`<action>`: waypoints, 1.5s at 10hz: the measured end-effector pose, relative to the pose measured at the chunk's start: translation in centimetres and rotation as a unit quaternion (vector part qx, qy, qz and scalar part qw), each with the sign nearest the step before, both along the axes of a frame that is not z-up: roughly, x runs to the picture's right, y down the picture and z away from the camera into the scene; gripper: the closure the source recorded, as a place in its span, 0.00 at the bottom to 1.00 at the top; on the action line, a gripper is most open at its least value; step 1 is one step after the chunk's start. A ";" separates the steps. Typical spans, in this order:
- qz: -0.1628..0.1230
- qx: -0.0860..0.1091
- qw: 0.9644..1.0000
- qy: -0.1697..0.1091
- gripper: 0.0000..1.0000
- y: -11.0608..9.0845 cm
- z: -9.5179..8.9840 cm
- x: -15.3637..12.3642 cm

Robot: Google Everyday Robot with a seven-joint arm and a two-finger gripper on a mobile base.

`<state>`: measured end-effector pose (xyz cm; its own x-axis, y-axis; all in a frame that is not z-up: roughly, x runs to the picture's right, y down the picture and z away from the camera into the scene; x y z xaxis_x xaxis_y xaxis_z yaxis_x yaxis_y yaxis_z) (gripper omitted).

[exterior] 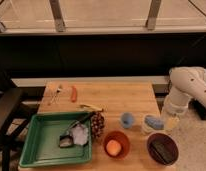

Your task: Place sponge in paper cup

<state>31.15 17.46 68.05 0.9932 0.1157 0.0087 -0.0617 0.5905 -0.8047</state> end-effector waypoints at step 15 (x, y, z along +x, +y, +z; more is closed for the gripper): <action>0.010 0.017 1.000 0.011 0.26 -2.6 -0.6 1.3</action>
